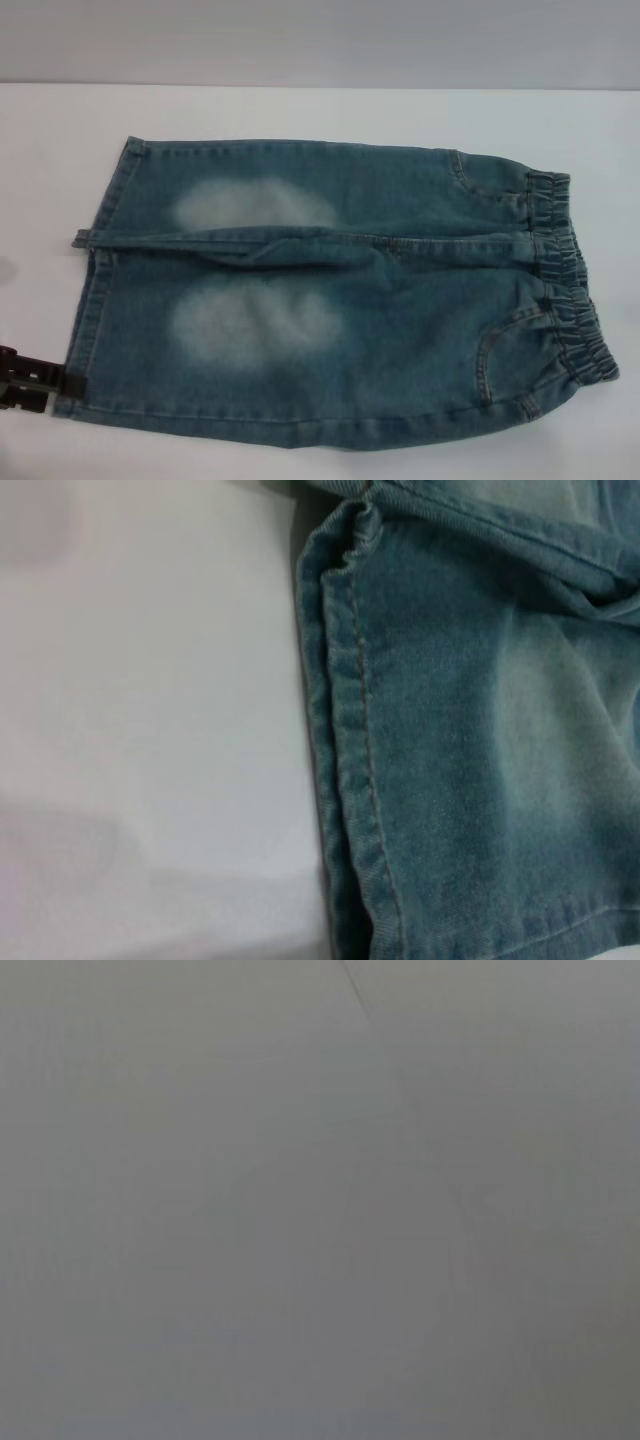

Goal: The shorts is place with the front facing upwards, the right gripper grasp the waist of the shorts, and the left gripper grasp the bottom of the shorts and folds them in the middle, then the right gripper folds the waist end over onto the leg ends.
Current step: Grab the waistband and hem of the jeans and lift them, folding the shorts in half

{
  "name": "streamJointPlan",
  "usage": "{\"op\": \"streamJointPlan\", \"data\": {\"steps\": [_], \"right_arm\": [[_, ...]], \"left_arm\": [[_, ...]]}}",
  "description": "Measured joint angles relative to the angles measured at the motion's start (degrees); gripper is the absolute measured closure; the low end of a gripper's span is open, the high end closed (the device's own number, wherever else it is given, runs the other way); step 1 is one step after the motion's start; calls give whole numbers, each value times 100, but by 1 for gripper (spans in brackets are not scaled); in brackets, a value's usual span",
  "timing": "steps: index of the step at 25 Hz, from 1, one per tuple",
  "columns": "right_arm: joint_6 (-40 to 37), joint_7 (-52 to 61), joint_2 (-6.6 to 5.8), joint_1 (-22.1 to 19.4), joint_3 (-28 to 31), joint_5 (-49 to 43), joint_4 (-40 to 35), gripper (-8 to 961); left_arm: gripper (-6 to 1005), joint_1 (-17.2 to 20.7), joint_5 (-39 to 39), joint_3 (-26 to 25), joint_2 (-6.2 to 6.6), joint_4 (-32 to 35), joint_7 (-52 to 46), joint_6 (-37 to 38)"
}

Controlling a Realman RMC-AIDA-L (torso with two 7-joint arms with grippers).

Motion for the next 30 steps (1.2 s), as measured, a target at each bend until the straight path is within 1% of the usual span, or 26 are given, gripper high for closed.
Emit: {"op": "streamJointPlan", "data": {"steps": [18,30], "right_arm": [[3,0,2,12,-14,-14,11,291],[-24,0,2,-12,-16,-21,18,295]], "left_arm": [[155,-9,0,-1,-2,0,1,-1],[156,-31,0,120,-54,0,-7,22]]}}
